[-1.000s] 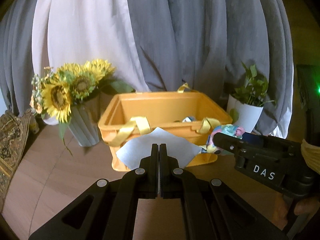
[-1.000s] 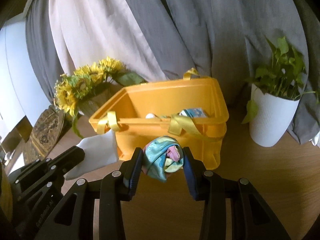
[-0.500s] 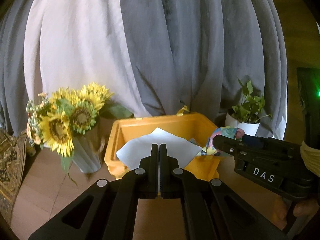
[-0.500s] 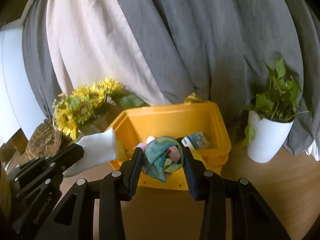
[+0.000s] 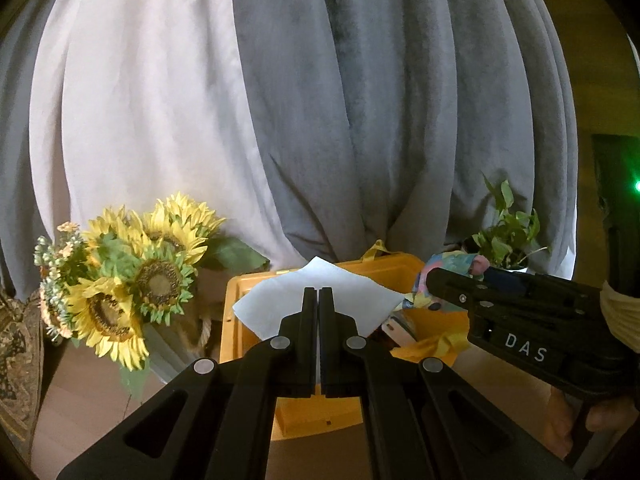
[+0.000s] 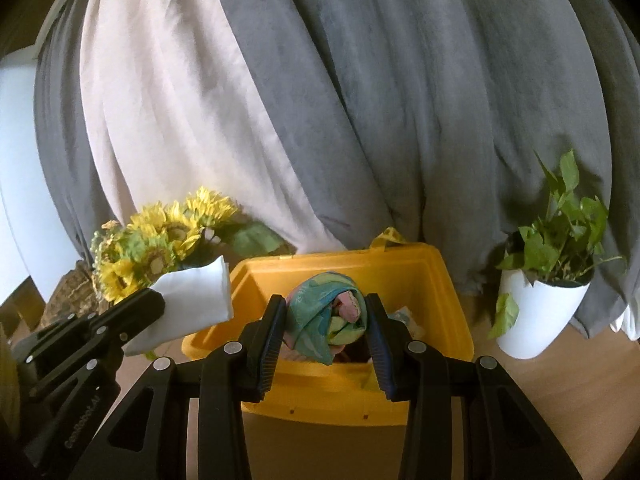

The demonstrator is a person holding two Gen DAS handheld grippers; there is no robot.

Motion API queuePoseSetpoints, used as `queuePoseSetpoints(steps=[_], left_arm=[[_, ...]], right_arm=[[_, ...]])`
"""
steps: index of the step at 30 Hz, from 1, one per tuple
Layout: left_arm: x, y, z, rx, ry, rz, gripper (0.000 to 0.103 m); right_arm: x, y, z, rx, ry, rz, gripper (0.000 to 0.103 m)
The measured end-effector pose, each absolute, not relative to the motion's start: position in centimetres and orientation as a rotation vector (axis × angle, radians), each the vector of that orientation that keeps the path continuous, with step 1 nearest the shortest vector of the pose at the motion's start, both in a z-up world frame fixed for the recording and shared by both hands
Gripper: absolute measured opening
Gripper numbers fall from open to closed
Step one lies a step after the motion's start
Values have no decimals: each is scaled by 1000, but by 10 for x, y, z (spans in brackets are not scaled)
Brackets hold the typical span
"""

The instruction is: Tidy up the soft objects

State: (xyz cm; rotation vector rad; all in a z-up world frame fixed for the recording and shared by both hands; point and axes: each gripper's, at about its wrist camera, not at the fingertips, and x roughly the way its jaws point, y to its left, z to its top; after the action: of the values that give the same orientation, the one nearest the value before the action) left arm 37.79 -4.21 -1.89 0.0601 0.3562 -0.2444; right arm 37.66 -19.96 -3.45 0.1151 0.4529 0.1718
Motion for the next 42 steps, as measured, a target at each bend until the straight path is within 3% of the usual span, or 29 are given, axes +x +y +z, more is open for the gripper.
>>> queuePoseSetpoints(steps=[20,22,24,29,33,36,40,42], left_arm=[[467,-50,-56,87,463,-288,4],[473,-50,-59,87,477,-290,9],[476,-50,-61,86,489,-290,28],[471,-47,-57,65,503,-263,31],[455,-42,-49,29,514,-221,49],[435,-34,-38,1,511,-175,58],[409,-24,-25,-19,506,-128,69],[398,-19,-21,-20,504,-110,80]], right_arm=[[467,-212,-63,112,533,139,42],[477,-213,-68,128,552,140,47],[483,-214,-72,132,565,137,51],[488,-216,-75,142,581,116,56],[475,-217,-71,149,573,106,56],[456,-215,-64,146,565,101,56],[427,-210,-52,137,542,85,69],[410,-207,-45,131,524,69,72]])
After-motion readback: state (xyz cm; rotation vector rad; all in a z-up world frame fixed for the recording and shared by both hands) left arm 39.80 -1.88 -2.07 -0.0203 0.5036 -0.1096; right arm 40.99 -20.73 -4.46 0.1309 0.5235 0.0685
